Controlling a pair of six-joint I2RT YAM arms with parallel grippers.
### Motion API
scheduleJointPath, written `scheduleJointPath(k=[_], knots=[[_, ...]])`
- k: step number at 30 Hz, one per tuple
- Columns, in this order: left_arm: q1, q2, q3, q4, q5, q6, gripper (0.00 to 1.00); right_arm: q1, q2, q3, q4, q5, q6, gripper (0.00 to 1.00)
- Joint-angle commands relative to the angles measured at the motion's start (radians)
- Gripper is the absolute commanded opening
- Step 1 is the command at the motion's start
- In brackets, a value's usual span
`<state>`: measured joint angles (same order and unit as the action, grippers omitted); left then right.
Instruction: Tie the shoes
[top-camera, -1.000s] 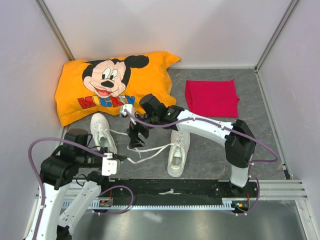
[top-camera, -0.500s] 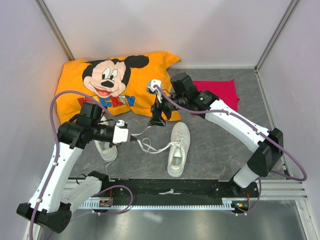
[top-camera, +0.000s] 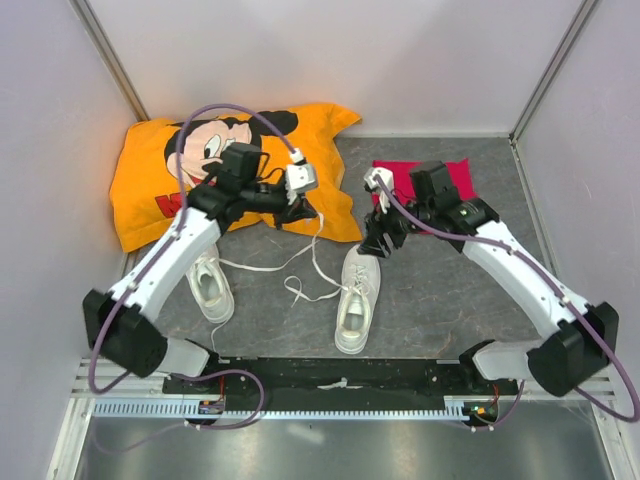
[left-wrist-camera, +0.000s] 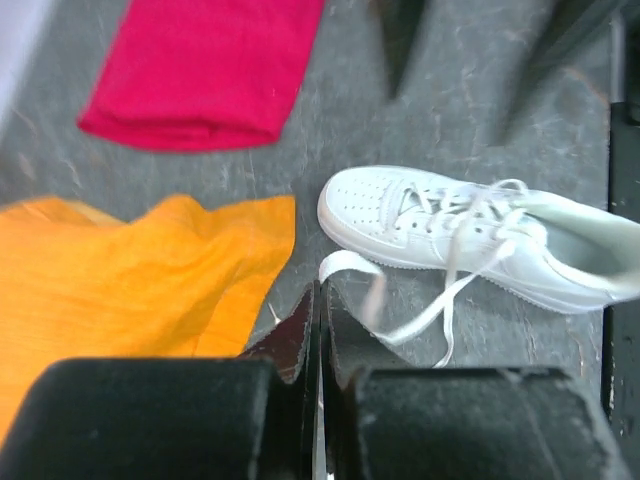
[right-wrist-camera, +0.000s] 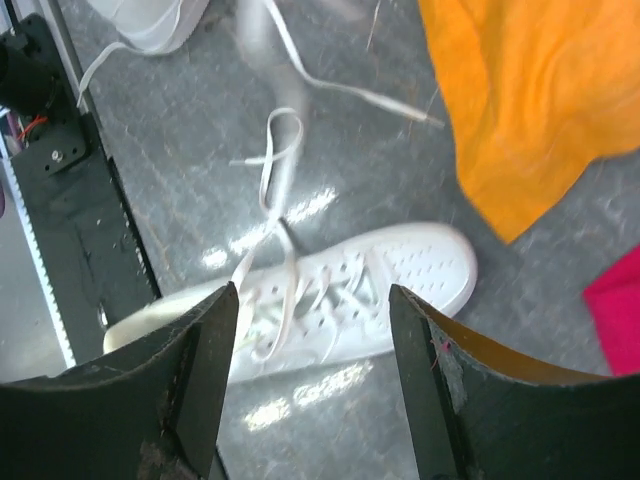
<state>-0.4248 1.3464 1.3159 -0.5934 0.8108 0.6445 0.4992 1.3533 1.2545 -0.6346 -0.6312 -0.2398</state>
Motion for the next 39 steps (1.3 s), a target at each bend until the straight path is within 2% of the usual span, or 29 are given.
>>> scheduleJointPath(k=[1,5,8,11,16,20,26,28,33,39], knots=[[-0.071,0.147,0.084,0.173,-0.194,-0.216,0.02,-0.025,-0.12,-0.131,-0.031,-0.016,0.007,0.69],[-0.084,0.295,0.15,0.202,-0.216,-0.321,0.02,-0.03,-0.167,-0.202,-0.036,0.008,0.008,0.69],[-0.098,0.382,0.181,0.219,-0.225,-0.342,0.02,-0.03,-0.168,-0.219,-0.043,0.047,-0.004,0.68],[-0.107,0.448,0.192,0.224,-0.237,-0.347,0.02,-0.028,-0.154,-0.208,-0.068,0.022,-0.035,0.65],[-0.106,0.51,0.194,0.202,-0.269,-0.381,0.02,-0.005,-0.137,-0.169,-0.037,-0.091,-0.052,0.52],[-0.104,0.54,0.198,0.129,-0.217,-0.391,0.01,0.177,-0.08,-0.113,0.013,0.023,-0.073,0.5],[-0.086,0.599,0.19,0.029,-0.148,-0.404,0.02,0.372,0.035,-0.105,0.171,0.238,-0.066,0.5],[-0.078,0.635,0.209,-0.003,-0.121,-0.405,0.02,0.409,0.084,-0.098,0.223,0.309,-0.058,0.53],[-0.048,0.683,0.24,-0.054,-0.072,-0.424,0.02,0.484,0.184,-0.083,0.378,0.424,0.086,0.61],[-0.019,0.703,0.247,-0.055,-0.033,-0.437,0.02,0.524,0.306,-0.079,0.492,0.493,0.14,0.63]])
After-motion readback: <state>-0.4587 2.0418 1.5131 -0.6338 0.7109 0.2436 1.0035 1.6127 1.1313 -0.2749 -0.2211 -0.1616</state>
